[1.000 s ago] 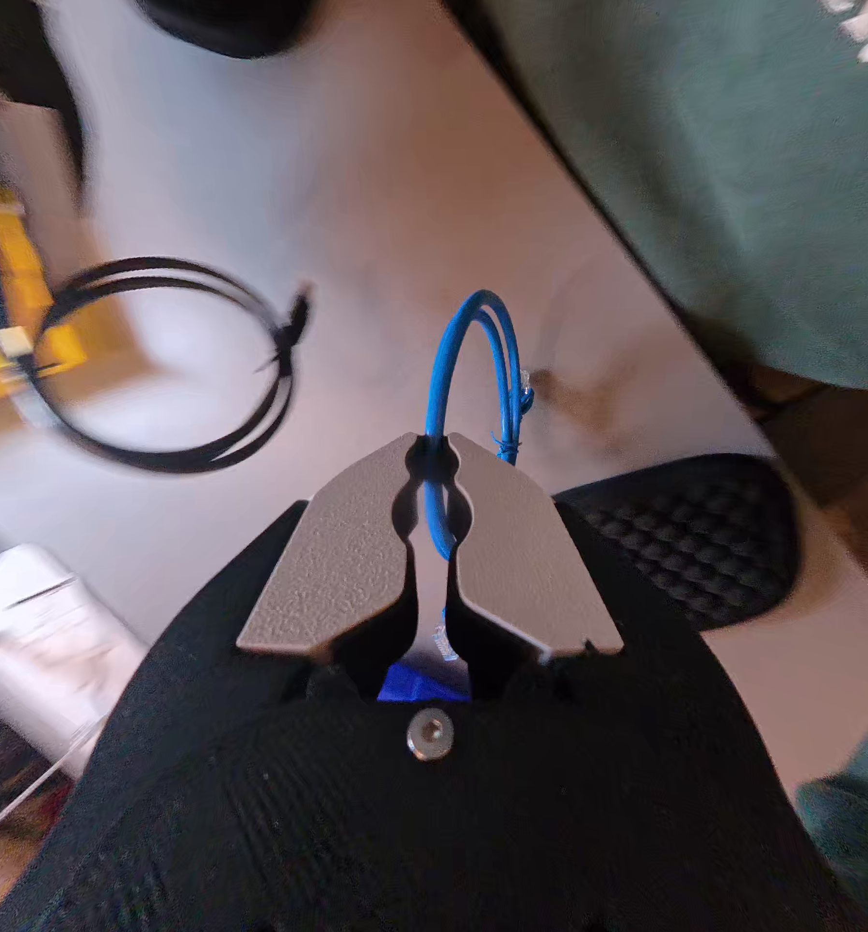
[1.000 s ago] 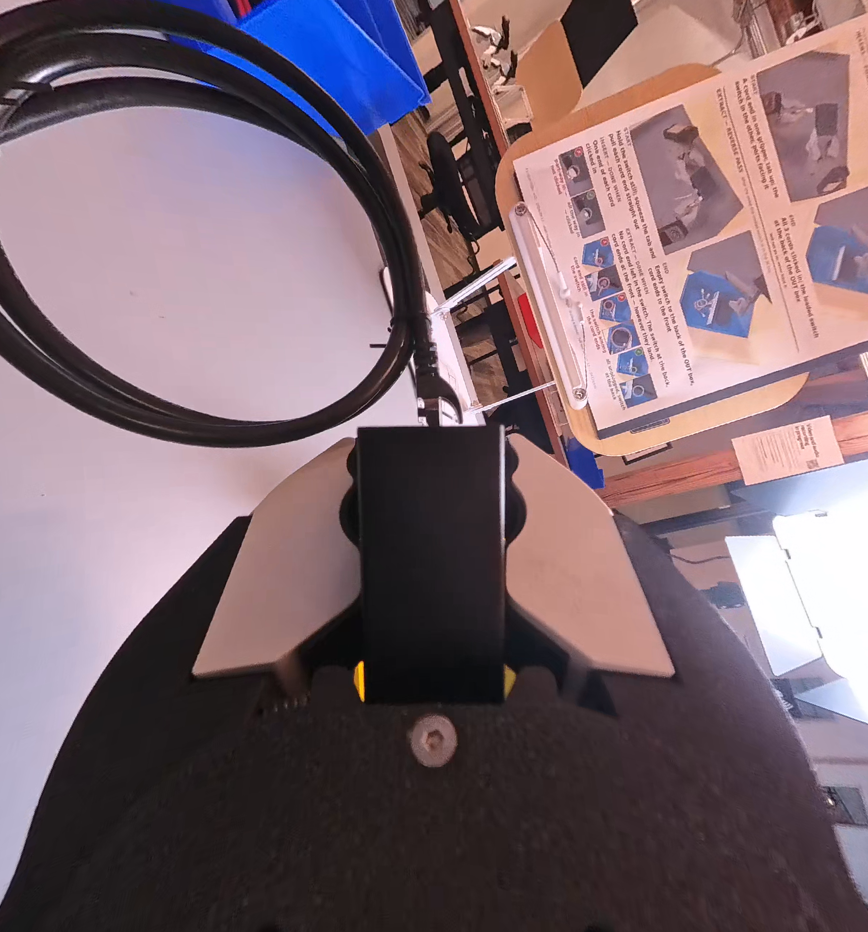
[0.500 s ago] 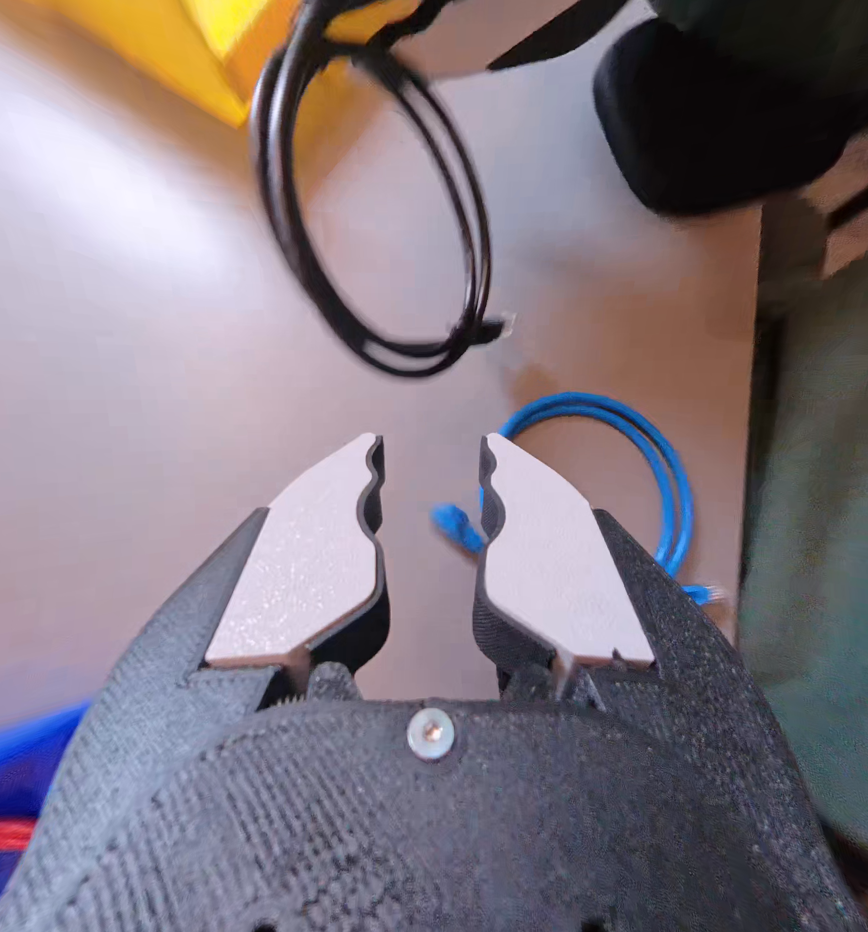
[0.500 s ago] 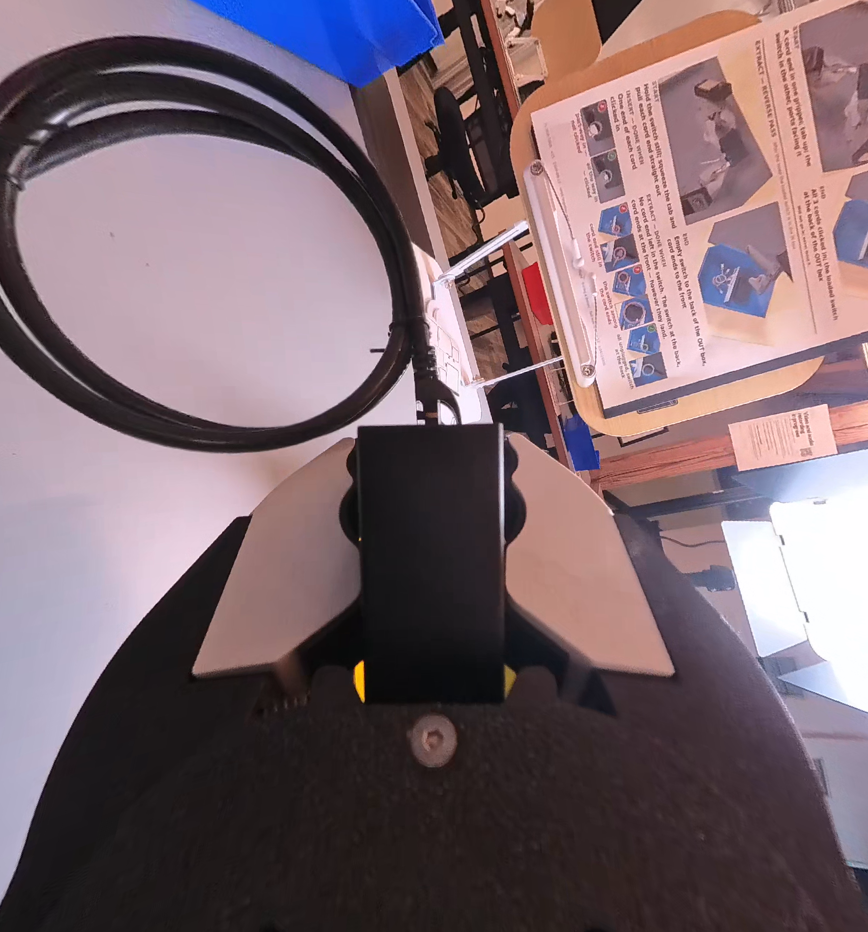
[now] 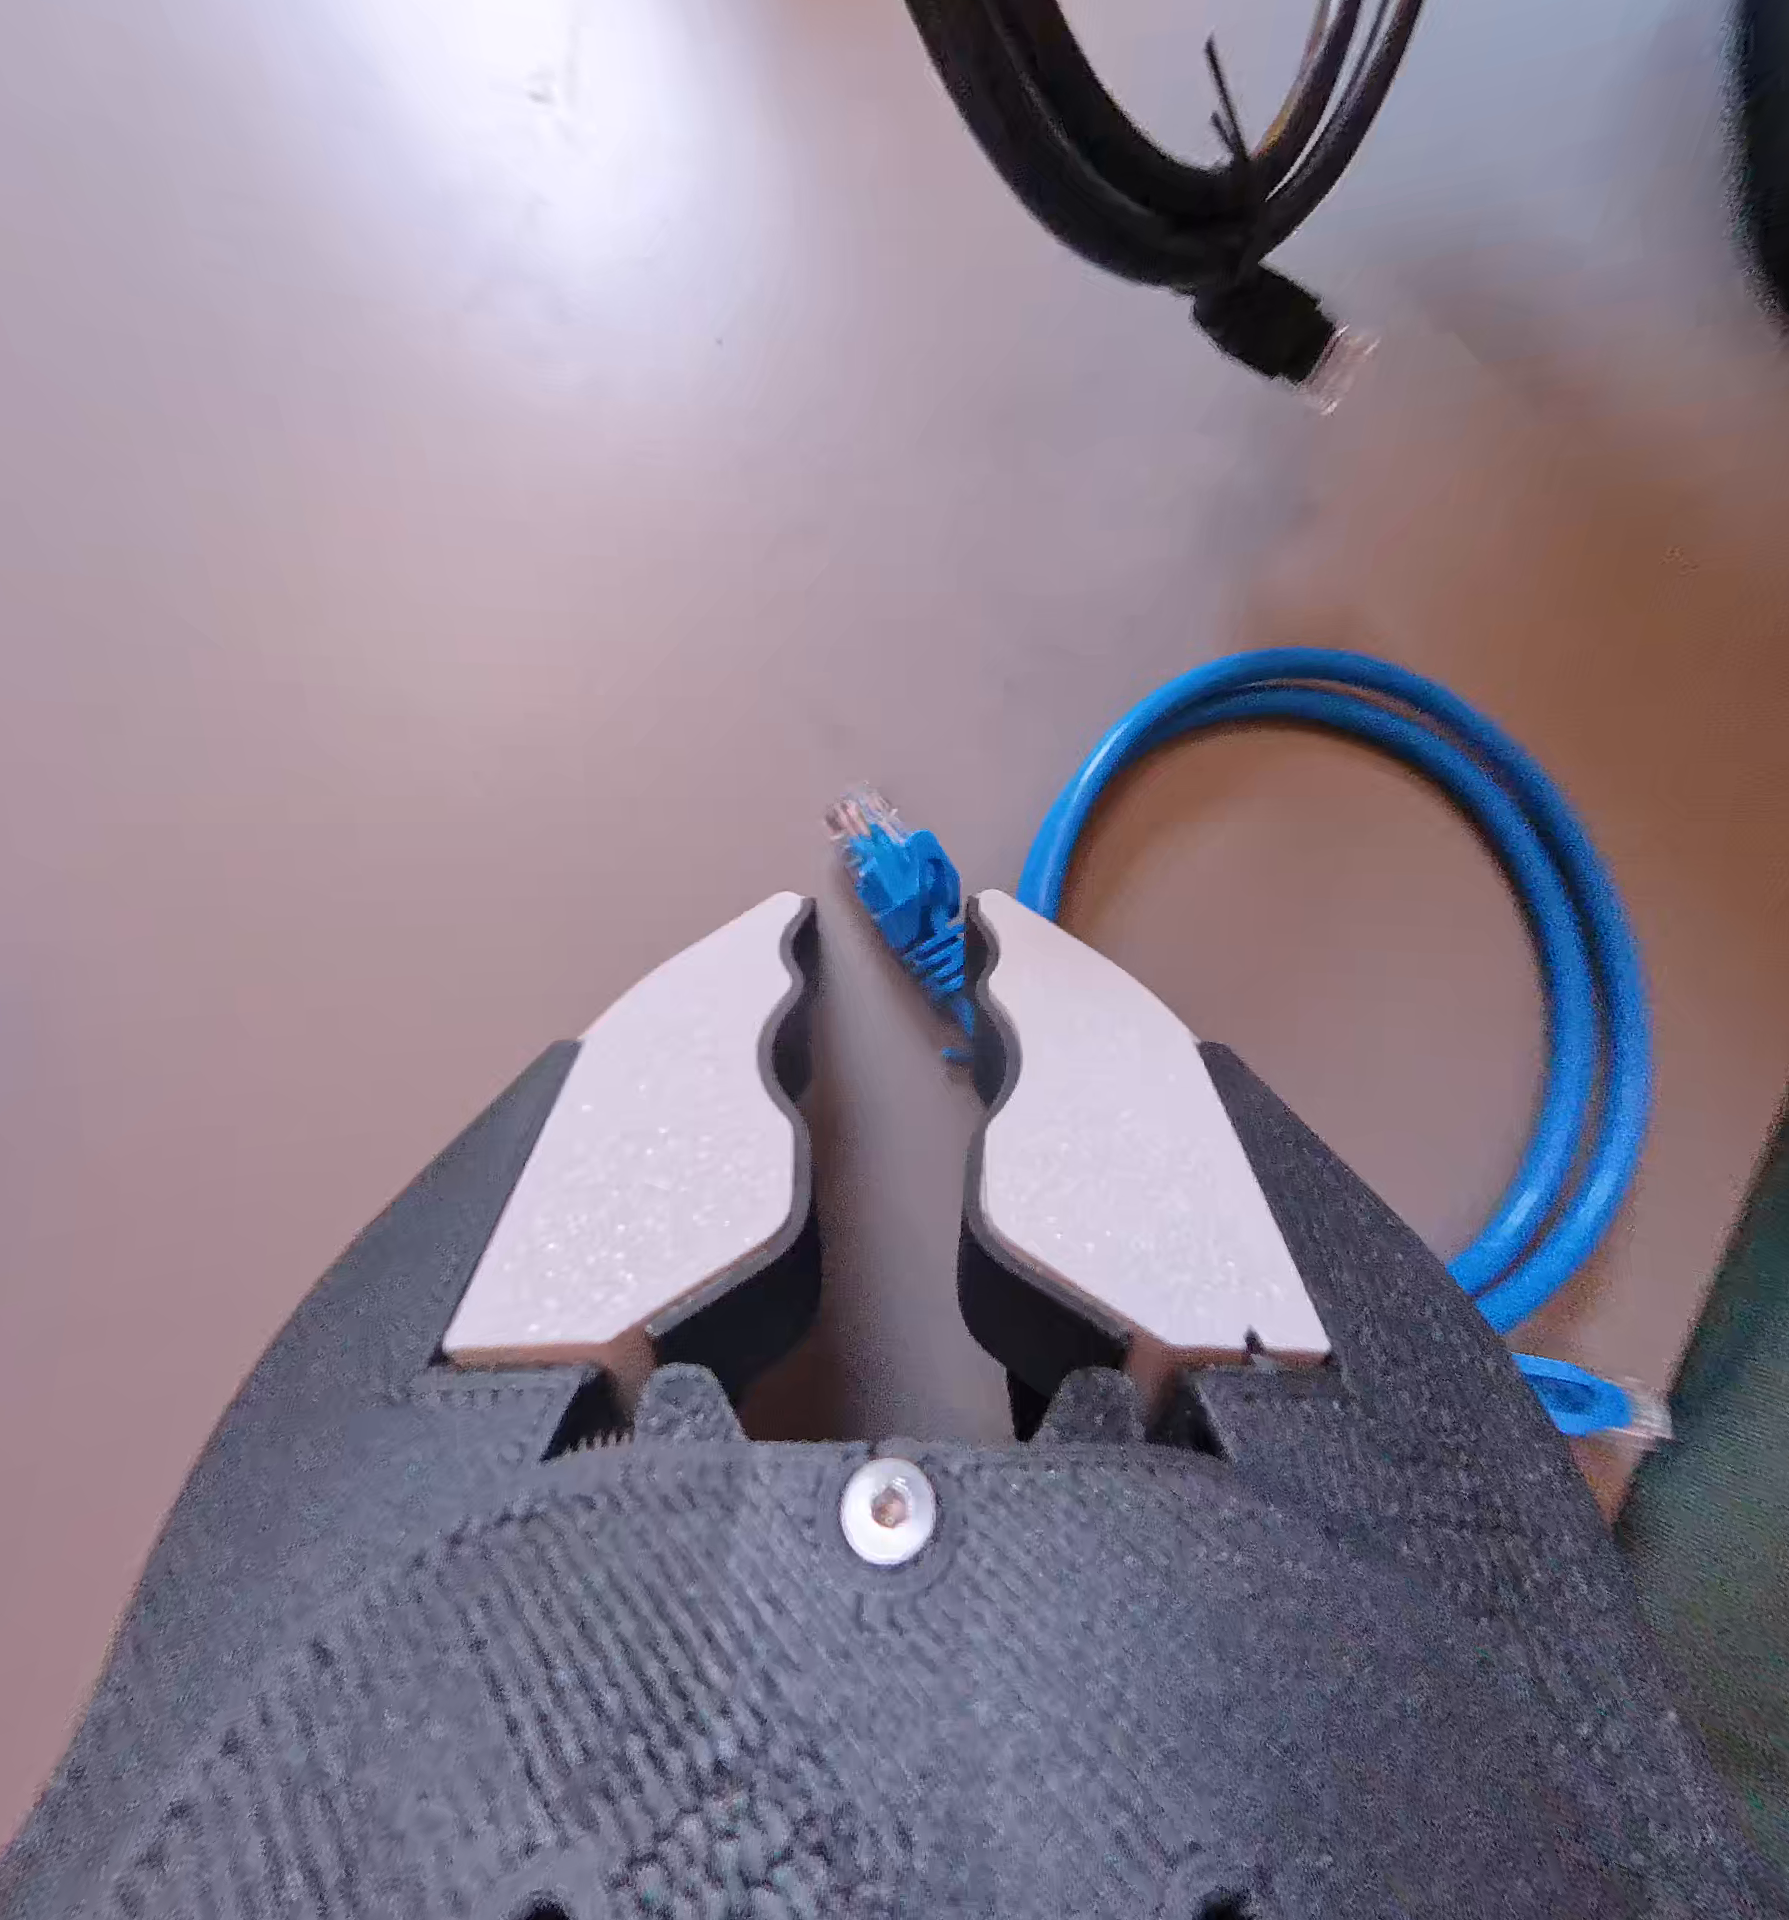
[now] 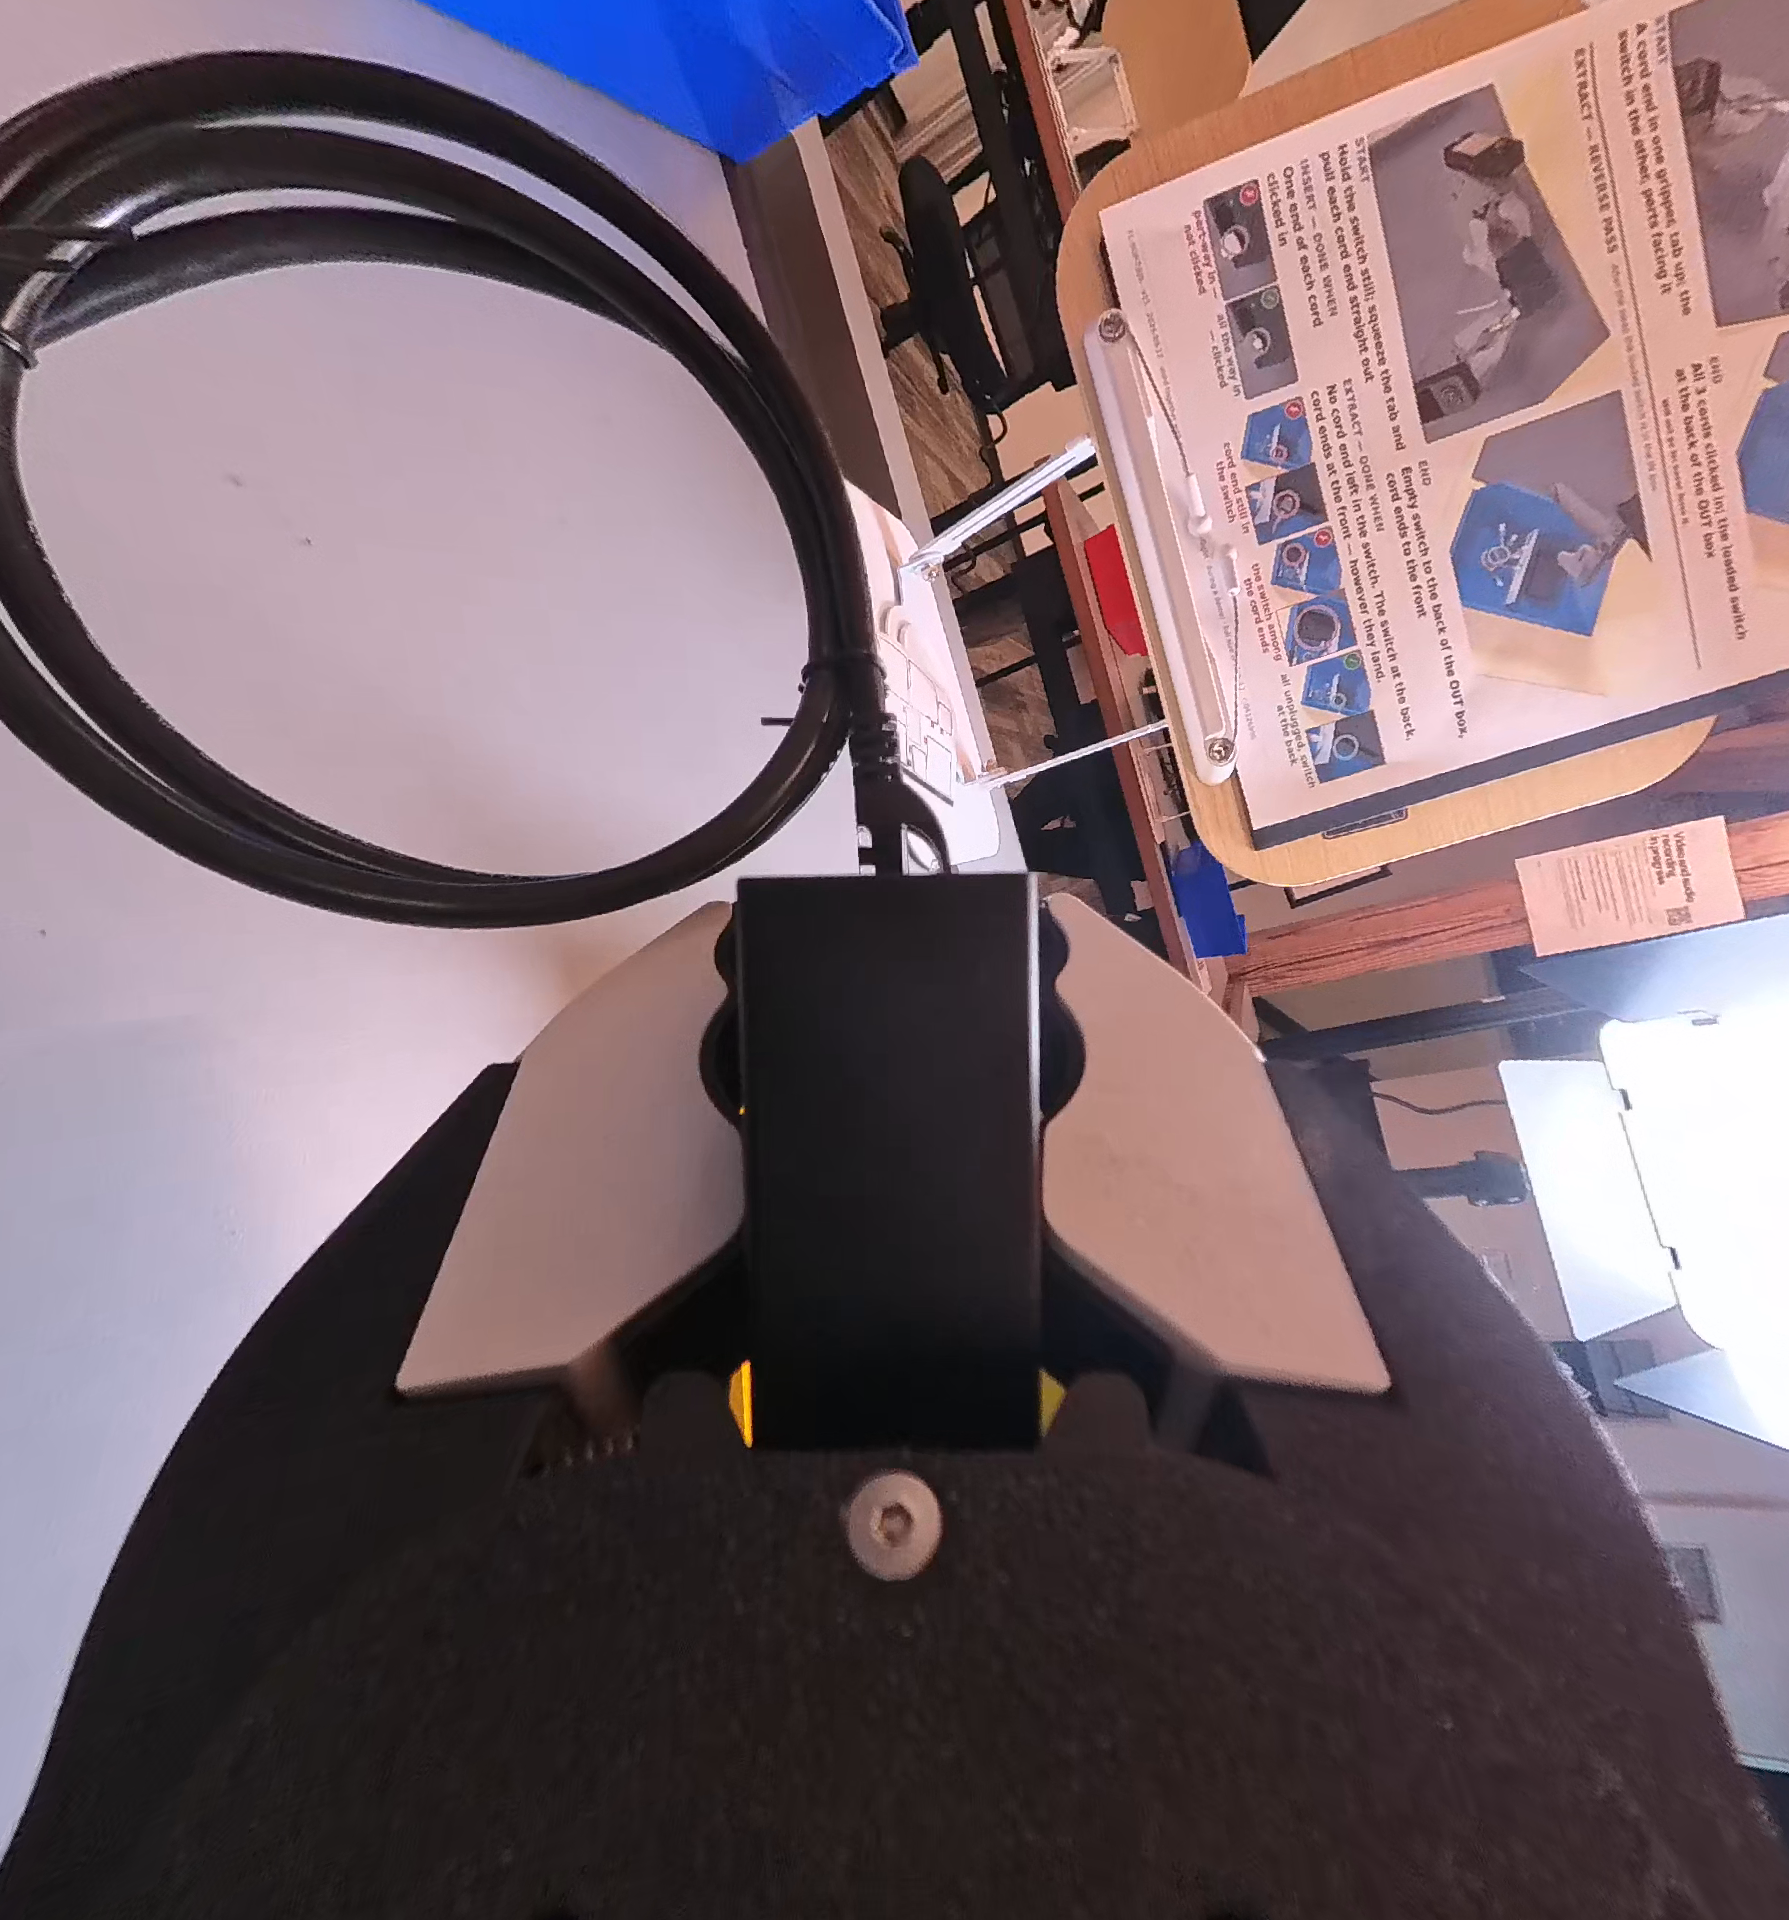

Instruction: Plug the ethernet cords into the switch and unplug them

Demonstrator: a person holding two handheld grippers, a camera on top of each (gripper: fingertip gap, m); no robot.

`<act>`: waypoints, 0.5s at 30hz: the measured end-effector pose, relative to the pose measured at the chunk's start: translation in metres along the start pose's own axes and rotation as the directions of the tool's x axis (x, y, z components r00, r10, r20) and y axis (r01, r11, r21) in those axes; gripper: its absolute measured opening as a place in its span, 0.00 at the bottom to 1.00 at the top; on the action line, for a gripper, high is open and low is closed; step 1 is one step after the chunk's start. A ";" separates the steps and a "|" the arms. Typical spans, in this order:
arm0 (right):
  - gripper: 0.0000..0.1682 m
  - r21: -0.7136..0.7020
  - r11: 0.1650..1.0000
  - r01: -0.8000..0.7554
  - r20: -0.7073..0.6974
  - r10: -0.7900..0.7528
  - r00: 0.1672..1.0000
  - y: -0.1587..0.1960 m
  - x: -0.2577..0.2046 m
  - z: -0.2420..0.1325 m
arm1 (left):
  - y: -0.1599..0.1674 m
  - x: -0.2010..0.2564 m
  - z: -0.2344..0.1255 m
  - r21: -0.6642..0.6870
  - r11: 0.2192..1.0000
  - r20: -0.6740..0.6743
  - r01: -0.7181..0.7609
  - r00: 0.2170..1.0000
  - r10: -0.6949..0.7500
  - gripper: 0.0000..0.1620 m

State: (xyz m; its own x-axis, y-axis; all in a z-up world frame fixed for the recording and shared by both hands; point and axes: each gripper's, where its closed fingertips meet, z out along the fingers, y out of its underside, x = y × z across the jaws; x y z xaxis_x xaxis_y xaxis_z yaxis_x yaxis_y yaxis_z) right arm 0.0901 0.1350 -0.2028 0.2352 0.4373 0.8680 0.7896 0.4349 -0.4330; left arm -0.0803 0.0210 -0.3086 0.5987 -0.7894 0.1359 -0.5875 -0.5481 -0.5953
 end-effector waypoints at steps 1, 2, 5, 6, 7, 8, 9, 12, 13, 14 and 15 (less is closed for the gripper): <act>0.31 -0.002 1.000 -0.002 0.000 0.002 1.000 0.001 0.000 0.000 | 0.001 -0.003 -0.002 -0.020 0.999 0.046 -0.028 0.999 0.029 0.18; 0.31 -0.003 1.000 -0.004 0.000 0.004 1.000 0.001 0.000 0.000 | 0.003 -0.004 -0.004 -0.050 0.997 0.082 -0.055 0.995 0.059 0.19; 0.32 -0.001 1.000 -0.010 0.000 0.010 1.000 0.001 0.000 -0.001 | 0.006 -0.001 -0.006 -0.117 0.981 0.133 -0.156 0.976 0.171 0.13; 0.32 0.001 1.000 -0.011 0.001 0.011 1.000 0.000 0.000 -0.001 | 0.005 -0.001 -0.006 -0.129 0.973 0.140 -0.194 0.967 0.212 0.13; 0.32 0.002 1.000 -0.011 0.001 0.011 1.000 0.000 0.000 -0.001 | 0.004 -0.001 -0.005 -0.137 0.965 0.135 -0.221 0.961 0.240 0.12; 0.32 0.002 1.000 -0.010 0.002 0.010 1.000 -0.001 0.000 -0.002 | 0.003 -0.001 -0.004 -0.144 0.962 0.118 -0.232 0.961 0.250 0.12; 0.32 0.002 1.000 -0.010 0.003 0.010 1.000 -0.001 -0.001 -0.002 | 0.002 0.000 -0.003 -0.152 0.951 0.088 -0.268 0.955 0.283 0.12; 0.31 0.003 1.000 -0.006 0.006 0.006 1.000 -0.002 -0.002 -0.001 | -0.004 0.009 0.002 -0.126 0.912 -0.099 -0.390 0.920 0.380 0.11; 0.31 0.004 1.000 -0.005 0.007 0.005 1.000 -0.003 -0.003 -0.001 | -0.006 0.011 0.004 -0.118 0.907 -0.174 -0.404 0.908 0.382 0.10; 0.31 0.005 1.000 -0.004 0.008 0.004 1.000 -0.003 -0.003 -0.001 | -0.008 0.014 0.005 -0.103 0.888 -0.249 -0.448 0.876 0.413 0.10; 0.31 0.005 1.000 -0.003 0.010 0.003 1.000 -0.003 -0.004 0.000 | -0.010 0.017 0.007 -0.089 0.865 -0.315 -0.494 0.838 0.446 0.09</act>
State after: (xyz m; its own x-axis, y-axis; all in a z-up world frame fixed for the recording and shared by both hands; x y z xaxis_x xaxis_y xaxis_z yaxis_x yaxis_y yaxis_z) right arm 0.0867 0.1316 -0.2048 0.2319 0.4466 0.8642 0.7858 0.4376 -0.4370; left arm -0.0606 0.0154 -0.3055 0.0684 -0.9928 0.0982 -0.8523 -0.1093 -0.5115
